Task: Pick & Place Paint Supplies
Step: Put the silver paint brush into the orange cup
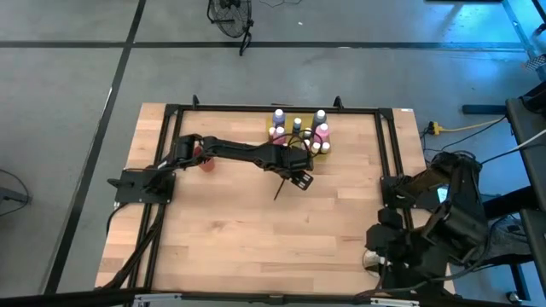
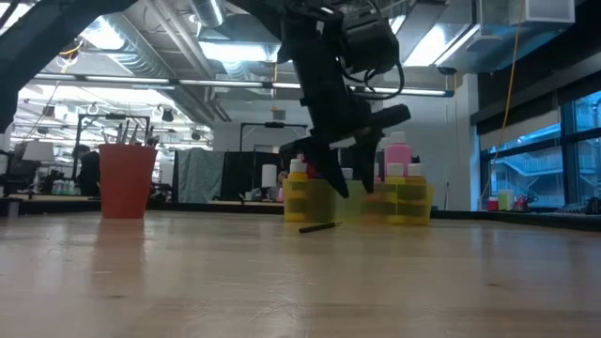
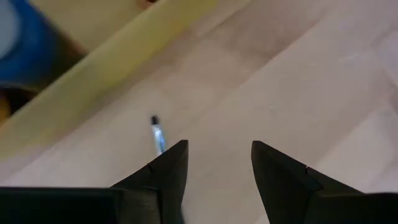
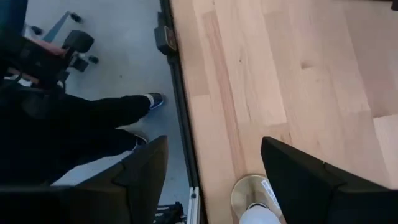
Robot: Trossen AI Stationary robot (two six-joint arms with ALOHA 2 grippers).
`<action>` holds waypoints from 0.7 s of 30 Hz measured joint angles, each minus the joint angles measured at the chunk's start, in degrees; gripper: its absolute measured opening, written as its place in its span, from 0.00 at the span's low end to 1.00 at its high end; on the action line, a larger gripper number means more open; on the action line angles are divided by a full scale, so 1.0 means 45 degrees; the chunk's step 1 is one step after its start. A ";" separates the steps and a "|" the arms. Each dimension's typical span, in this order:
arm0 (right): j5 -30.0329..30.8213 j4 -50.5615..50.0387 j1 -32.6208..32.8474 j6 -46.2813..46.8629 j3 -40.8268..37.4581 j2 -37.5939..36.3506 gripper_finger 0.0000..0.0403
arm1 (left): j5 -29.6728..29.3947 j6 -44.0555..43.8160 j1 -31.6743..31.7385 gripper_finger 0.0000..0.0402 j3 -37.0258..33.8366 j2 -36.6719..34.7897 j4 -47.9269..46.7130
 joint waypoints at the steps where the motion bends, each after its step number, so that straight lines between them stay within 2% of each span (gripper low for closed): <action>1: 0.0030 0.0000 0.0089 -0.0063 0.0000 -0.0035 0.65 | -0.0206 -0.0022 -0.0005 0.42 0.0000 0.0002 -0.0039; 5: 0.0259 0.0000 0.0288 -0.0175 0.0000 -0.0090 0.65 | -0.0961 -0.0039 0.0022 0.42 0.0008 0.0106 0.0103; 21: 0.0007 0.0000 0.0345 -0.0503 -0.0001 -0.0123 0.65 | -0.1718 -0.1070 -0.0001 0.42 0.0025 0.0384 0.0071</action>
